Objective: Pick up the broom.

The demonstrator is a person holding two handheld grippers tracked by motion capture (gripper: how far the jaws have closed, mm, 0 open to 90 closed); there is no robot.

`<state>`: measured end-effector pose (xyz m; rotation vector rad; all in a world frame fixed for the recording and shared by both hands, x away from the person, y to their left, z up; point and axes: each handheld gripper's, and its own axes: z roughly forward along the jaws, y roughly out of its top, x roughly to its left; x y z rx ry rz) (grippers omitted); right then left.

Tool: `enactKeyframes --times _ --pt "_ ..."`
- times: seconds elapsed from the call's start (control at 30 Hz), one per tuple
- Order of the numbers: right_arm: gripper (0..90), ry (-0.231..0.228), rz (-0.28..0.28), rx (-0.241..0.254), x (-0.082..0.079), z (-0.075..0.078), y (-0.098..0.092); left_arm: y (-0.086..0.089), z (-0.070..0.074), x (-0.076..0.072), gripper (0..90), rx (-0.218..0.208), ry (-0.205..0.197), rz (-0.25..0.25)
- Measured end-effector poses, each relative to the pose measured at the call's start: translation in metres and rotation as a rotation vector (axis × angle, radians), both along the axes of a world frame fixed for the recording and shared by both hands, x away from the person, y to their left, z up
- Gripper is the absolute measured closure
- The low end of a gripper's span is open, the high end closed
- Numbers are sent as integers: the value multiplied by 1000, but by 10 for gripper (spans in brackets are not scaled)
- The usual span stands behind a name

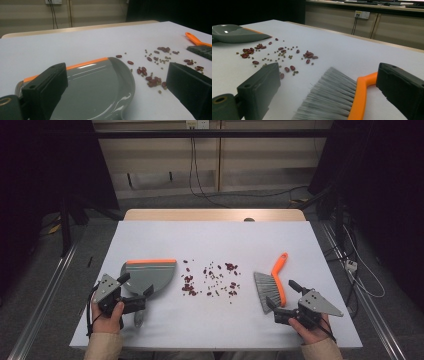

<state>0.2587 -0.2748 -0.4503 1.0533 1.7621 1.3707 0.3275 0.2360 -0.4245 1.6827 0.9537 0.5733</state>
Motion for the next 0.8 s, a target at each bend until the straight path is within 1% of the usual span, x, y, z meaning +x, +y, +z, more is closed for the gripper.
enactKeyframes --times 0.2,0.33,0.4,0.43,0.47,0.5,0.53,0.57,0.6,0.67,0.7,0.73,0.77,0.8 --pt "46 -2 -5 -1 2 2 0 1 0 0 39 -3 -1 0" --pt "37 10 -19 0 6 4 -2 0 1 -1 39 -3 -3 2" --pt "26 20 -44 -13 10 7 -4 0 1 -1 39 -3 -6 1" --pt "26 20 -44 -13 10 7 -4 0 1 -1 39 -3 -6 1" --pt "23 26 -63 -20 13 9 -4 0 1 -1 39 -2 -5 1" --pt "32 46 -110 -29 20 12 -7 -1 1 0 39 -1 -5 2" --pt "32 46 -110 -29 20 12 -7 -1 1 0 39 -1 -5 2" --pt "39 88 -148 -34 28 14 -10 0 1 0 39 -2 -5 -1" --pt "48 105 -170 -38 32 14 -12 0 1 0 39 -2 -5 1" --pt "72 157 -206 -30 41 14 -17 0 1 0 39 1 -7 3" --pt "72 157 -206 -30 41 14 -17 0 1 -1 39 2 -10 3" --pt "103 212 -246 -17 52 12 -21 0 1 -1 39 0 -9 3" --pt "116 231 -265 -17 58 11 -23 0 1 -1 39 -1 -10 3" --pt "148 243 -281 -13 64 10 -24 1 1 -1 39 1 -11 1"
